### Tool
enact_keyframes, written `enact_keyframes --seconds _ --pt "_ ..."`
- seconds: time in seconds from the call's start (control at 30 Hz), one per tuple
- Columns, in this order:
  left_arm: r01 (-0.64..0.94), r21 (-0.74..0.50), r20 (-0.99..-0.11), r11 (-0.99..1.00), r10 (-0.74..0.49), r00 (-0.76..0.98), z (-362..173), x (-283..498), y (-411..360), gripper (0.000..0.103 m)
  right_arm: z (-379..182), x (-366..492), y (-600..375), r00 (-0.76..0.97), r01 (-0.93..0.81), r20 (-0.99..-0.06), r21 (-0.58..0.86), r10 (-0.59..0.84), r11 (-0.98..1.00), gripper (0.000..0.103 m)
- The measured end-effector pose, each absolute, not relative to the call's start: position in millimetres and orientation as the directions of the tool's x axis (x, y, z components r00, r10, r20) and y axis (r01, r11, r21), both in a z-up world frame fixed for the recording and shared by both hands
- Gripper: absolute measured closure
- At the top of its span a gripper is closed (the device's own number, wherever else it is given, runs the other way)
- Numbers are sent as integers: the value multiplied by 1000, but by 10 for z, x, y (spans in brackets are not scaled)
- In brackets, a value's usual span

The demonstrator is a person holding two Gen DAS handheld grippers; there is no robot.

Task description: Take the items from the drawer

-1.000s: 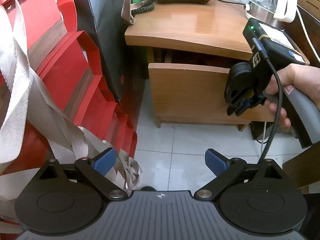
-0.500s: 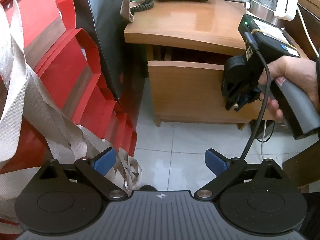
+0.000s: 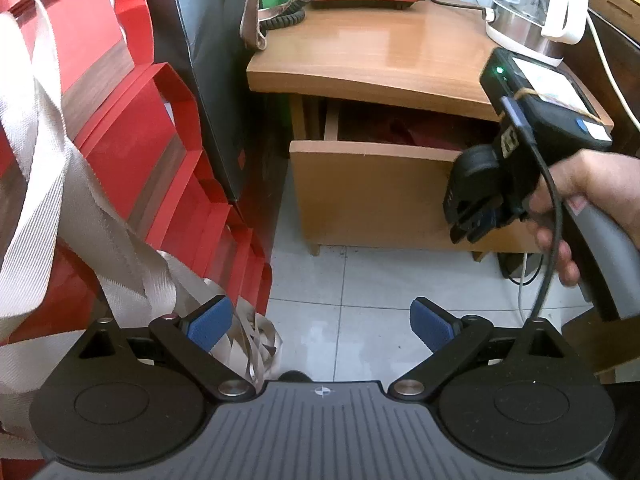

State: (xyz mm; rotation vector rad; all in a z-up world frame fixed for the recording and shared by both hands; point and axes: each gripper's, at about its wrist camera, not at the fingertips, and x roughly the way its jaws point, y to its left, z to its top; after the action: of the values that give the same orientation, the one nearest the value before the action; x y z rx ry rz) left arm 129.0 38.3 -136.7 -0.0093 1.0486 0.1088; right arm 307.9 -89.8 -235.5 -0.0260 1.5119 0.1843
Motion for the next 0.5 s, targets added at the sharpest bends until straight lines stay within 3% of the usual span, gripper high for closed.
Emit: enact_keyframes --seconds 0.1,0.13,0.43,0.5 --pt "-92 49 -866 995 88 492 -1367 1265 387 5 -2323 2972 -933 39 -136 -993 107 114 985 90" --pt "-93 52 -867 994 91 490 -1370 1259 386 5 -2328 2927 -953 20 -132 -993 113 116 985 103" --pt "-75 51 -869 996 81 489 -1371 1178 366 5 -2299 2628 -1160 -10 -55 -980 198 198 979 103" --pt "-79 52 -866 995 85 492 -1363 1177 365 5 -2208 2693 -1190 13 -65 -982 185 186 981 98"
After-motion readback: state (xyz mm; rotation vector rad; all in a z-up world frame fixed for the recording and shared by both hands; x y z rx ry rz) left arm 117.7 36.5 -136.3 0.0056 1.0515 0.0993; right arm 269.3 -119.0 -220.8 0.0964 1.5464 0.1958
